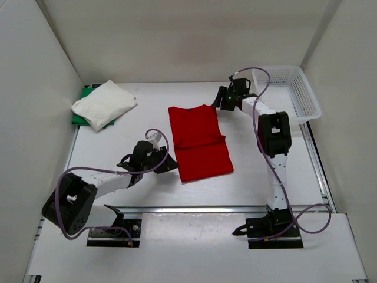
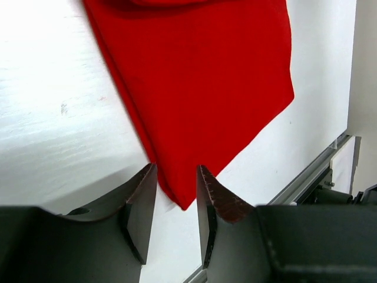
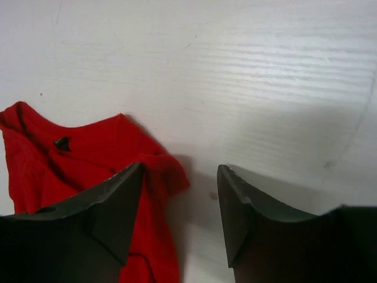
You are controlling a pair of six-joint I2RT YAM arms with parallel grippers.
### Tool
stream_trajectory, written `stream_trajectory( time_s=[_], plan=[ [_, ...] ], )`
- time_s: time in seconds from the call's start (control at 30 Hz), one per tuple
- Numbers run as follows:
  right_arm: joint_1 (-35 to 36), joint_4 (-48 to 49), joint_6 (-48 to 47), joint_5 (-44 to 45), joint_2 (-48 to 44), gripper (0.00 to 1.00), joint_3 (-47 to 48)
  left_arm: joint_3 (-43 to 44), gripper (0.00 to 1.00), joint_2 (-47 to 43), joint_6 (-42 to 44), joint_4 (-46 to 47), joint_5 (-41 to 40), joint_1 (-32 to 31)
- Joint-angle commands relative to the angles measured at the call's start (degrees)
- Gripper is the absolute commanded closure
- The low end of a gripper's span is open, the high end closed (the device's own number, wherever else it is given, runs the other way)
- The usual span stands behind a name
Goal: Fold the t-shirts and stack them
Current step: Fold the folded rectangular tshirt in 1/3 of the way, then grab one side of the 2/3 rectangular tshirt with both arms
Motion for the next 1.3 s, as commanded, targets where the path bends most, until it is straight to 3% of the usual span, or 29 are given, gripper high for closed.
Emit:
stream_trajectory(
  time_s=[0.0,0.17,0.23,0.47,0.67,0.83,1.03,1.07,1.23,1.27],
  plan=[
    [0.31,1.66,-1.41,4.06,-11.23,0.48,-7.63,-1.57,0.56,-4.63,2.48,-3.93,-2.29,0.75],
    [-0.13,10.62,2.36,3.37,-30.93,0.46,-31.11,-3.67,0.53,-4.81,3.19,-4.91,-1.68,-0.56],
    [0.22,15.19,6.22,2.74,-40.84,0.46,-44.53,-4.11,0.51,-4.64,3.1,-4.91,-0.98,-1.18],
    [1.8,25.75,13.97,0.91,-59.95,0.49,-78.48,-3.51,0.47,-2.88,2.93,-4.47,-0.63,-4.17],
    [0.75,21.18,12.65,2.14,-72.43,0.49,-90.01,-4.82,0.41,-0.51,0.12,-0.17,-0.89,-6.54],
    [0.13,22.41,13.27,0.02,-73.5,0.5,-94.69,-4.03,0.41,2.48,-1.37,1.33,-1.86,-8.04],
    [-0.48,28.21,15.11,-4.55,-69.72,0.66,-97.24,-4.46,0.57,5.73,-3.13,4.05,-2.56,-9.88],
    [-0.4,28.74,15.03,-5.59,-68.94,0.72,-97.33,-4.47,0.58,6.26,-3.57,4.93,-2.3,-9.8],
    [0.48,29.71,15.9,-7.63,-68.91,1.0,-97.59,-4.55,0.91,7.15,-4.54,6.26,-2.82,-9.8],
    [0.66,28.58,15.73,-6.84,-69.54,1.0,-97.42,-4.56,0.94,6.45,-4.72,5.47,-3.17,-10.23]
  ],
)
